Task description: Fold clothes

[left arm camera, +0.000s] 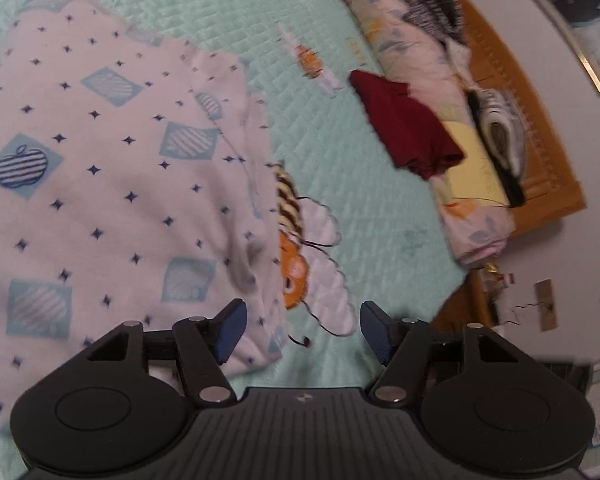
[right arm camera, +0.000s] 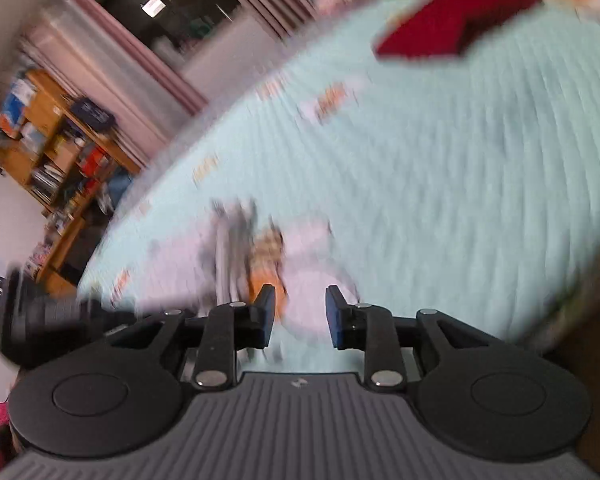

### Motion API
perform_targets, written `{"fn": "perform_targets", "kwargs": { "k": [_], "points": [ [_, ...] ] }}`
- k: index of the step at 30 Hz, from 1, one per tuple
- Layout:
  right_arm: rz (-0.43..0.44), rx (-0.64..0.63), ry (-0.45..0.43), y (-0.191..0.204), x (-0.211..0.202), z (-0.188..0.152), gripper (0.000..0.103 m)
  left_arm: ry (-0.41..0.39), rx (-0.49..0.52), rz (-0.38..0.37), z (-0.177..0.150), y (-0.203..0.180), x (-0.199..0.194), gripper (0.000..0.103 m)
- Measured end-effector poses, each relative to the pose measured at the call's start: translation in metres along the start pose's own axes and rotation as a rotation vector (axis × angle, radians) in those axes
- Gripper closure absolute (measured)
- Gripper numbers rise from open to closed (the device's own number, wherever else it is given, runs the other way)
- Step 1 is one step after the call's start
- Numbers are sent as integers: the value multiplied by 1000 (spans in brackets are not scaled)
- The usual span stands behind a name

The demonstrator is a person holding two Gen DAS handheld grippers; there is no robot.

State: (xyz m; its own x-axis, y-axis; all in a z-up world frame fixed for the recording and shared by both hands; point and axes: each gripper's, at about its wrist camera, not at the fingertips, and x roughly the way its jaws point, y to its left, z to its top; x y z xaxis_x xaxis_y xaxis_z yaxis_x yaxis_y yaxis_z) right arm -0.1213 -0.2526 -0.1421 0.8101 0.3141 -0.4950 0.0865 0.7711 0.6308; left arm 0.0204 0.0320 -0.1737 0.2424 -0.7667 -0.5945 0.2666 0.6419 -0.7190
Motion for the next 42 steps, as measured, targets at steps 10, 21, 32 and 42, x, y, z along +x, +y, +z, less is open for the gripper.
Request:
{"fn": "perform_targets", "kwargs": {
  "k": [10, 21, 32, 42],
  "points": [
    [470, 0, 308, 77, 151, 53, 73, -78, -23, 84, -6, 16, -26, 37],
    [267, 92, 295, 12, 179, 43, 103, -33, -30, 71, -15, 31, -11, 37],
    [227, -59, 395, 21, 169, 30, 103, -31, -21, 41, -24, 30, -15, 36],
    [402, -88, 439, 53, 144, 31, 80, -7, 75, 42, -40, 14, -30, 33]
  ]
}}
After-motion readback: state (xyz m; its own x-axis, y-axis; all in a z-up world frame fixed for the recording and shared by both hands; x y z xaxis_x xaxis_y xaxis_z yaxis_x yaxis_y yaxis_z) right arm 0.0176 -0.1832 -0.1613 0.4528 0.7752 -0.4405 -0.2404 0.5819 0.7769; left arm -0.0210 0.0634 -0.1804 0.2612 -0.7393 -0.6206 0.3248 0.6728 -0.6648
